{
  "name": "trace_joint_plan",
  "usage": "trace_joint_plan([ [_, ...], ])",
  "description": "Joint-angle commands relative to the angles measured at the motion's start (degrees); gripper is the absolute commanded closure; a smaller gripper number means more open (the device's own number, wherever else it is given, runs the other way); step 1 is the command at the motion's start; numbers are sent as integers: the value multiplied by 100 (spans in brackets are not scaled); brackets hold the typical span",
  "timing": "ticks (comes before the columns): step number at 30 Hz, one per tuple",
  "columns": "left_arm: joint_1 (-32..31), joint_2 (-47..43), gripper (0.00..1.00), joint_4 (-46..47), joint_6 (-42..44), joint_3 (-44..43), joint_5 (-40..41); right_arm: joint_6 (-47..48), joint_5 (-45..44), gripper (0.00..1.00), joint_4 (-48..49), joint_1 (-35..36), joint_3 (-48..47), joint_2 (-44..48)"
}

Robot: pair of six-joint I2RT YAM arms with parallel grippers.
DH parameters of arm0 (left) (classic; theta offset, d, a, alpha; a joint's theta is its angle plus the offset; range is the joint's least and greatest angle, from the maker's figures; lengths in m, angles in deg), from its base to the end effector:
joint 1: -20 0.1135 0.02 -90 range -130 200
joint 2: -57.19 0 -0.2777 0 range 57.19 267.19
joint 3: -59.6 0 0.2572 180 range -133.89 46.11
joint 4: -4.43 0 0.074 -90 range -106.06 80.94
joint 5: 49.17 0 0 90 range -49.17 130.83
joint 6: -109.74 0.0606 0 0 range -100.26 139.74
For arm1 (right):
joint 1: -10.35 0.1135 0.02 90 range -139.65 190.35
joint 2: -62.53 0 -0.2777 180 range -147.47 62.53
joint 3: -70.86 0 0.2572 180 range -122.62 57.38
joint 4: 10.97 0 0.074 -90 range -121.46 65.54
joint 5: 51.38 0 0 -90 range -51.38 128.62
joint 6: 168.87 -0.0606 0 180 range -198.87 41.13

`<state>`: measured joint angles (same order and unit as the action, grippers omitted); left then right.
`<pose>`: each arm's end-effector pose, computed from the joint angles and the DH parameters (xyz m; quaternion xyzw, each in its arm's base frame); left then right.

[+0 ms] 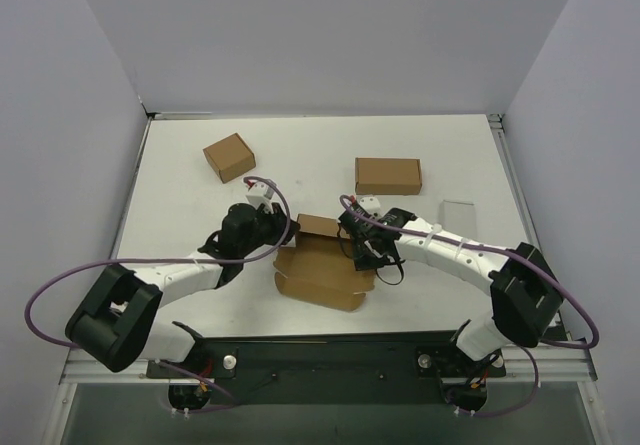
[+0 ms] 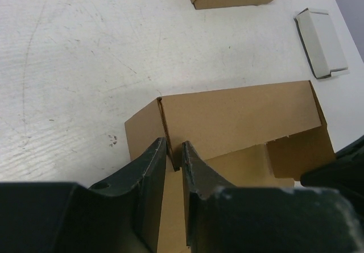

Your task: Fold the paper box

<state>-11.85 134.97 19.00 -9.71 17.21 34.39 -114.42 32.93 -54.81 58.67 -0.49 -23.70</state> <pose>0.2481 -0.1622 0.1882 0.0491 0.8211 -0.3287 0.4640 0.2173 0.2350 0.2098 -0.0937 0.9573 0.1444 0.2322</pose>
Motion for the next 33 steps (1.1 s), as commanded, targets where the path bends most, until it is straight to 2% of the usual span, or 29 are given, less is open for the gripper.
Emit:
trace_joint_plan([
  [1, -259, -79, 73, 86, -254, 166, 28, -250, -37, 83, 449, 20, 214, -25],
  [2, -286, -87, 73, 69, -280, 166, 55, -277, -11, 76, 512, 37, 301, -7],
  [5, -295, -166, 73, -123, -307, 149, 221, -251, -11, 65, 618, 46, 364, 115],
  [7, -295, -219, 73, -265, -289, 79, 327, -207, -19, 61, 609, 46, 372, 265],
  [11, -295, -412, 73, -729, -96, -97, 520, -102, -28, 44, 522, 29, 451, 747],
  [15, -295, -509, 73, -1003, 53, -247, 608, 126, -20, 36, 337, 11, 504, 1240],
  [16, -286, -527, 73, -1038, 71, -265, 600, 206, 24, 31, 302, 3, 504, 1337],
  [21, -286, -553, 73, -1188, 220, -370, 600, 540, -19, 26, -163, -296, 259, 1820],
  [24, -286, -553, 73, -1250, 282, -414, 600, 725, -81, 25, -261, -735, 144, 2005],
  [25, -286, -562, 73, -1241, 291, -432, 600, 777, -72, 24, -261, -1084, 161, 2023],
  [29, -277, -527, 74, -1258, 300, -484, 600, 918, 182, 25, -279, -2053, 381, 1813],
  [33, -286, -500, 74, -1285, 317, -537, 600, 1164, -11, 26, -200, -2212, 680, 1637],
])
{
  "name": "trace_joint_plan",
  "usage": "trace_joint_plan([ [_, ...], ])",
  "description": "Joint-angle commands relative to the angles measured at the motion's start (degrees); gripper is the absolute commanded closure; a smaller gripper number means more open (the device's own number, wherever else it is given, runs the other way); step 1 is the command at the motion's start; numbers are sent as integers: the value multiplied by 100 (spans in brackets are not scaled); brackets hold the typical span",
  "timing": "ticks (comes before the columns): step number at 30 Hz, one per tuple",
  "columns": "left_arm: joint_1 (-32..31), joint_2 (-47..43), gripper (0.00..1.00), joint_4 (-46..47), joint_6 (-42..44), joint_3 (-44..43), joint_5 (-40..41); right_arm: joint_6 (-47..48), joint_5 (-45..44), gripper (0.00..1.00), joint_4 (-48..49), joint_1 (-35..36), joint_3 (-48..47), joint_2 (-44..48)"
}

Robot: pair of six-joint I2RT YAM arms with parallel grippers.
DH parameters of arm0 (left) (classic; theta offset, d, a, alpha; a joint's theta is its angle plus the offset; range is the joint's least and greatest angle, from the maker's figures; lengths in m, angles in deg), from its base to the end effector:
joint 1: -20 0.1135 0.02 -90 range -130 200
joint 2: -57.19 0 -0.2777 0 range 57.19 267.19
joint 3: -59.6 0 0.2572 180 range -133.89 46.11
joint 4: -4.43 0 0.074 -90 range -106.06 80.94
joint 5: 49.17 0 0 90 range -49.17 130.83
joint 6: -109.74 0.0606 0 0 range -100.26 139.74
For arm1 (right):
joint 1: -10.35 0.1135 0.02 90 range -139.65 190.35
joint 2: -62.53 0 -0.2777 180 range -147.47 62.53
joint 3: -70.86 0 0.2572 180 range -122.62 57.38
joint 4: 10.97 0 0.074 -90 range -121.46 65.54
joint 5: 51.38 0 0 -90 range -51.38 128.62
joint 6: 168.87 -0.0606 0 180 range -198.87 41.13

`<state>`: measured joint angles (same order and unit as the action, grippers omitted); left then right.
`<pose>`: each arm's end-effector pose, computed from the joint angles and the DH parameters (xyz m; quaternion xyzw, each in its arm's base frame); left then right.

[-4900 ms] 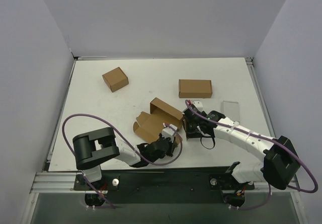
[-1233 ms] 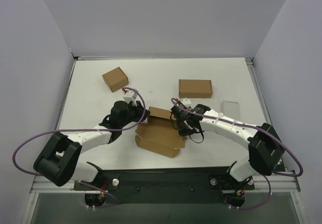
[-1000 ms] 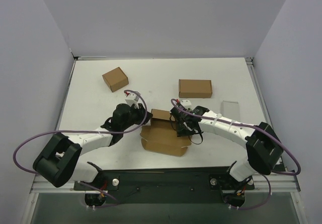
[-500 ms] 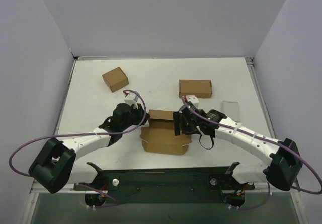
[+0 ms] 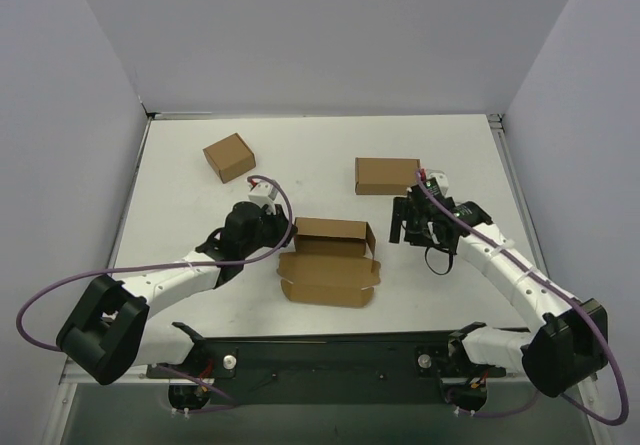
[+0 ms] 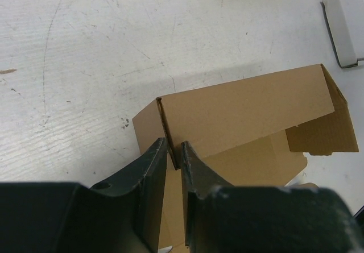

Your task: Fold the paper box

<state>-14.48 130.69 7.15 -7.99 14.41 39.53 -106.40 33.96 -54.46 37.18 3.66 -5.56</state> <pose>0.2374 -0.1647 0.1997 0.0558 0.8443 -0.2835 0.4513 0.2428 0.1173 0.2731 0.0214 0.9209 0.1436 0.3617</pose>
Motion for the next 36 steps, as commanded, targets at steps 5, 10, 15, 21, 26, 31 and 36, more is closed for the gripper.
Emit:
trace_joint_plan([
  [5, -24, -28, 74, -135, 188, -328, 69, 766, 361, 32, 344, -3, 634, -397],
  [10, -24, 42, 74, -179, 206, -424, 51, 1003, 721, 34, 906, 120, 573, -818],
  [15, -24, 86, 75, -223, 215, -495, 33, 1285, 792, 34, 1417, 445, 625, -1135],
  [21, -15, 130, 75, -267, 294, -539, 7, 1470, 783, 33, 2094, 587, 827, -1303],
  [26, -15, 130, 75, -285, 347, -530, -19, 1540, 783, 32, 2683, 630, 1082, -1338],
  [31, 11, 130, 75, -294, 399, -539, -54, 1628, 783, 31, 3315, 640, 1266, -1373],
  [36, 55, 183, 75, -302, 435, -574, -133, 1829, 783, 32, 3868, 648, 1425, -1434],
])
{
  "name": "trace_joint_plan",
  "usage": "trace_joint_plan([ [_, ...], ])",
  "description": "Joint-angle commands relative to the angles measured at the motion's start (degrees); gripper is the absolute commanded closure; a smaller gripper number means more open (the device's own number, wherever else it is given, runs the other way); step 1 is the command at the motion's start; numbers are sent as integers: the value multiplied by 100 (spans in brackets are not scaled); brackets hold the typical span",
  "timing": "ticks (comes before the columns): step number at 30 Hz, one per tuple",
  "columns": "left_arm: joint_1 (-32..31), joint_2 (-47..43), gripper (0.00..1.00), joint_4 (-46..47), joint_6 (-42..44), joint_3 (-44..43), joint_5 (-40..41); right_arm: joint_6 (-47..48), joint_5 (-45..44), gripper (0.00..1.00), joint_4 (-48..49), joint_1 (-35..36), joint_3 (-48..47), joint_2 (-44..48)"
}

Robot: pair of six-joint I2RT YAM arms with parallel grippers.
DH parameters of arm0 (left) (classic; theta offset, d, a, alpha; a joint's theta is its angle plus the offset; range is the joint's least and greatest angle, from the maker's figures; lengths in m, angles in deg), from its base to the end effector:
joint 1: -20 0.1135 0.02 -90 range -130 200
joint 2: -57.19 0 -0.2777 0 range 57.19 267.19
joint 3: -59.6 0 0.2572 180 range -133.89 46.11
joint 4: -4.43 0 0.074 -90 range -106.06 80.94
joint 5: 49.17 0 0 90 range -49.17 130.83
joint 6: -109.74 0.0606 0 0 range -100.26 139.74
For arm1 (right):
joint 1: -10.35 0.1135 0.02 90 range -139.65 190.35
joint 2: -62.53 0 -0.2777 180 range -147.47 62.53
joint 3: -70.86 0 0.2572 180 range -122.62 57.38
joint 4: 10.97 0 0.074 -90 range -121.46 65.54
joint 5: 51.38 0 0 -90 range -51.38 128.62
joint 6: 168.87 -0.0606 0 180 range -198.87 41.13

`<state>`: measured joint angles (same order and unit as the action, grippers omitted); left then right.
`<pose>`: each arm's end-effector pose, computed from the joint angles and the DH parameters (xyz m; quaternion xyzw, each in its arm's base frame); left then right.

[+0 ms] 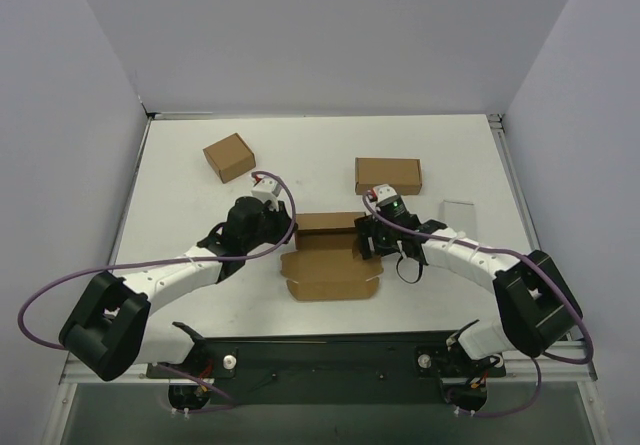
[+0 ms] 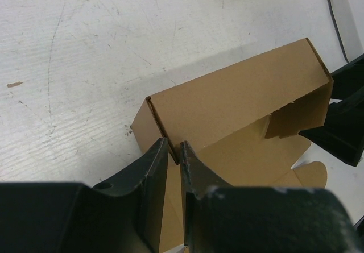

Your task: Fold the paper box

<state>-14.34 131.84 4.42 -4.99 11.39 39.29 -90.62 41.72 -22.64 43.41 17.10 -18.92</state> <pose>0.2445 -0.1690 0.2068 0.0783 0.8465 -0.2695 0.4525 0.2584 0.1721 0.1833 -0.1784 0.8859 0.1856 0.3859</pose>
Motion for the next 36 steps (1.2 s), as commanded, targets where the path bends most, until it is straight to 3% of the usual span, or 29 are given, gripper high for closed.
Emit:
trace_joint_plan([
  [1, 60, 76, 75, -38, 144, -298, -110, 287, 16, 31, 757, 25, 98, -117],
  [36, 165, 559, 77, -442, 408, -870, -312, 1306, 490, 36, 2287, -203, -42, -776],
])
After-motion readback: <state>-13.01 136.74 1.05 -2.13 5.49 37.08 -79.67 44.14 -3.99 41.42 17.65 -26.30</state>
